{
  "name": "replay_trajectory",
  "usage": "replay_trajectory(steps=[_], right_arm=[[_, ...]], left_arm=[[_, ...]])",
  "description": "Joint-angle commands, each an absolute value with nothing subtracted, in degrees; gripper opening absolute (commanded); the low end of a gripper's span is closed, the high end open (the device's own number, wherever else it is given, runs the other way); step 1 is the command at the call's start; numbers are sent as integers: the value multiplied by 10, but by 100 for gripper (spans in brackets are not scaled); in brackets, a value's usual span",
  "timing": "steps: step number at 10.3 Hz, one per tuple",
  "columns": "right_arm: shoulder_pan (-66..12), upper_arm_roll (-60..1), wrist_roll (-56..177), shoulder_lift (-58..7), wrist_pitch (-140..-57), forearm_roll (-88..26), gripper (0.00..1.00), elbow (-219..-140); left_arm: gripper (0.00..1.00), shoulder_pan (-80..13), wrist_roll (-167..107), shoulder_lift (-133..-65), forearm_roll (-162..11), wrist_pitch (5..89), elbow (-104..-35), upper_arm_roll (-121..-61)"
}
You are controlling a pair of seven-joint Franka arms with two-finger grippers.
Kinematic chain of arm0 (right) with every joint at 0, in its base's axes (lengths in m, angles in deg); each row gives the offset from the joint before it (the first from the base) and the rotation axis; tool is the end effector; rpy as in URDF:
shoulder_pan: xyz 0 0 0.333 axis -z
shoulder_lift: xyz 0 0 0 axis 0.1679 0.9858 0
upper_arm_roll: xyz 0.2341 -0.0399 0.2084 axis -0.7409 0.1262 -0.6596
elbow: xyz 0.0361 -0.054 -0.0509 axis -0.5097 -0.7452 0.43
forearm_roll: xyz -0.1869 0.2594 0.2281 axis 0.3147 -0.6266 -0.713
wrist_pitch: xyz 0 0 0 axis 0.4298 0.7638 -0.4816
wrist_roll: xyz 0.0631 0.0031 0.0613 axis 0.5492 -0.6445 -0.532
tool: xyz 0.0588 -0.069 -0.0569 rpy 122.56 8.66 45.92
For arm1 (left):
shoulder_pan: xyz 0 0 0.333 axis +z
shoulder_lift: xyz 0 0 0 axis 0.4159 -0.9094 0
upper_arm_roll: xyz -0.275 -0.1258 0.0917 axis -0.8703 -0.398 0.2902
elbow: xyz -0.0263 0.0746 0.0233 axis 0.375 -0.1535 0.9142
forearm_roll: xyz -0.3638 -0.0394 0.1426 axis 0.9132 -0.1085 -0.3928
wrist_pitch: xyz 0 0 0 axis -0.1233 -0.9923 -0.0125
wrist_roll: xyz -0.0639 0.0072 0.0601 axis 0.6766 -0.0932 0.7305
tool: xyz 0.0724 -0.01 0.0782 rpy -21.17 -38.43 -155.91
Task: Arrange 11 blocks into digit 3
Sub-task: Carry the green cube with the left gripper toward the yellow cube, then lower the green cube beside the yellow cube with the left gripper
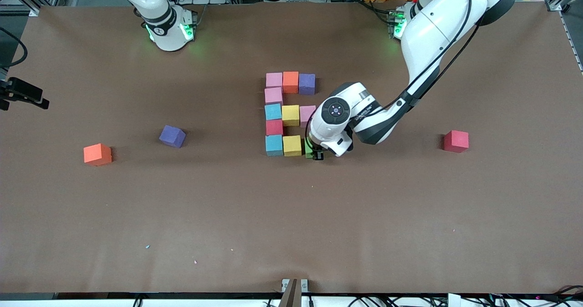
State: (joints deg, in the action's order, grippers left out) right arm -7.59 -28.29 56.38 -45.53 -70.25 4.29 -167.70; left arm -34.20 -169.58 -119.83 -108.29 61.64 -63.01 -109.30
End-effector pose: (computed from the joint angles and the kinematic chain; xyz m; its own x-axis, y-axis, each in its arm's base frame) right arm 0.5610 -0.0813 0.6155 0.9990 0.0100 -0.0433 0.0090 -0.9997 -0.0229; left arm 0.5257 -0.4476 0.2155 -0.0669 0.9910 -0.1160 0.9949 0.0575 -0.0828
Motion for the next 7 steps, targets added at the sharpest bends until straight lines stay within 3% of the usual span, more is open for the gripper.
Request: replay_trajectory(steps=[1,4,7], right_arm=[[-77,-283,564,-458,-706,49,100,-1678],[-77,-283,565,-458,-706,49,100,-1678],[-77,-283,565,-458,-706,49,100,-1678]], left_arm=[[6,-353,-1708,-1211,-1090,616,-611,-1089],[7,-353,-1708,-1215,-1090,617,-610,-1089],[14,-358,-1708,-1220,-1092,623,-610,-1089]])
